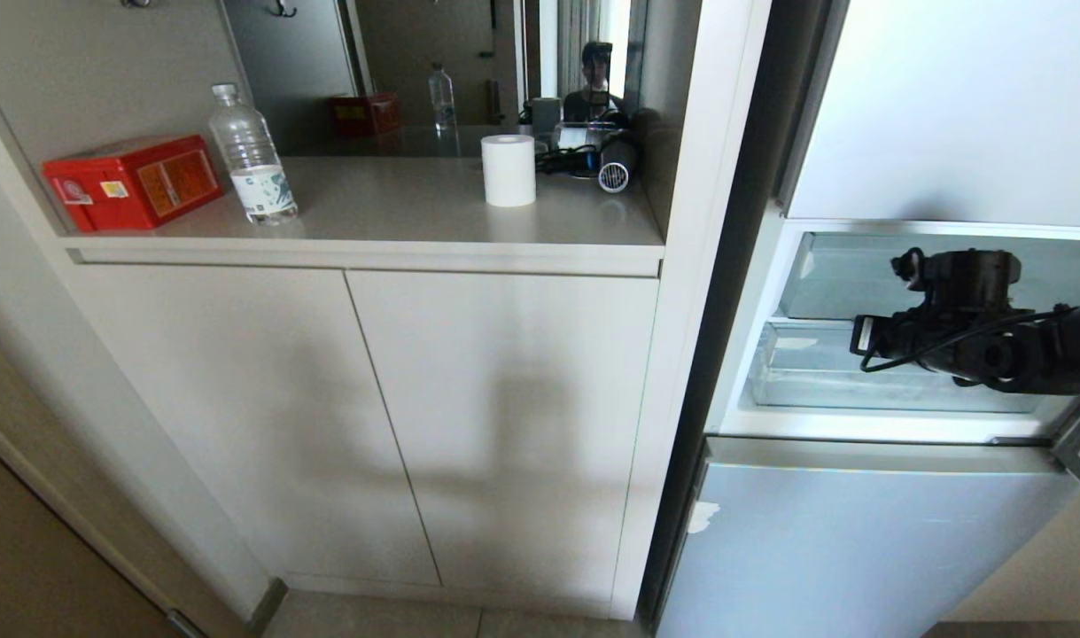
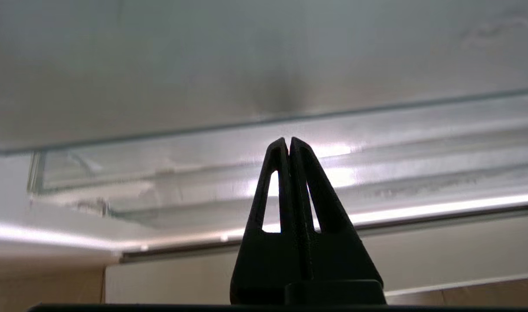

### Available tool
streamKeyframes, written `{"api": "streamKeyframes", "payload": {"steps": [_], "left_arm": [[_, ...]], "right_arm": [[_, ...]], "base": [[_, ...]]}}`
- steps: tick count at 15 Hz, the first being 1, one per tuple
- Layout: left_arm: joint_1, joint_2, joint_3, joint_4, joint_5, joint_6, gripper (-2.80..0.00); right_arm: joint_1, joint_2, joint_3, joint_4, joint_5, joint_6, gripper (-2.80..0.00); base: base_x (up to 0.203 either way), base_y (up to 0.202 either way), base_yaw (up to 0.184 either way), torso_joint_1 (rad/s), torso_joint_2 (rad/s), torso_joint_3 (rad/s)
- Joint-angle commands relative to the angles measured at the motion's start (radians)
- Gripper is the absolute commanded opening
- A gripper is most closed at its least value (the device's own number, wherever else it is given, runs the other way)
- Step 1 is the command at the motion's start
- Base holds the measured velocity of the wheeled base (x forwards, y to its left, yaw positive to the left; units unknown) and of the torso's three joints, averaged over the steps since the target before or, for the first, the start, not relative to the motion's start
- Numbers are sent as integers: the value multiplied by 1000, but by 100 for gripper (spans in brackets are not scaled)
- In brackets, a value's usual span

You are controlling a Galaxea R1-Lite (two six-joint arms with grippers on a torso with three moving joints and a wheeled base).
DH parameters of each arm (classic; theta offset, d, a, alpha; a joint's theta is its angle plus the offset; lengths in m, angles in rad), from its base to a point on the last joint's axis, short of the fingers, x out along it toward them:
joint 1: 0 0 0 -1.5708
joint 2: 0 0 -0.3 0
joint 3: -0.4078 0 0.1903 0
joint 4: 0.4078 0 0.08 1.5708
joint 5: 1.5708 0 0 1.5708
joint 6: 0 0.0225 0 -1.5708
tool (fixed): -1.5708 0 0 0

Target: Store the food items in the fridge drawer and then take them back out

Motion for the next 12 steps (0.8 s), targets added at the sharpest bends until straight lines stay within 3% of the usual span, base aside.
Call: {"api": "streamKeyframes", "payload": {"steps": [1, 6, 9, 10, 12], "left_arm": [[0, 2, -1, 0, 0, 0, -280], [0, 2, 0, 0, 0, 0, -280], [0, 2, 0, 1, 0, 2, -280], [0, 2, 0, 1, 0, 0, -280], [0, 2, 0, 1, 0, 0, -280]], "right_arm": [[-3, -47, 26, -3, 7, -1, -280], [9, -161, 233, -51, 120, 0, -280], [60, -161, 393, -298, 130, -5, -280], [83, -153, 441, -384, 129, -6, 0], [135, -112, 498, -516, 119, -3, 0]], "base": [[0, 0, 0, 0, 0, 0], [0, 0, 0, 0, 0, 0], [0, 0, 0, 0, 0, 0], [0, 0, 0, 0, 0, 0], [0, 0, 0, 0, 0, 0]]}}
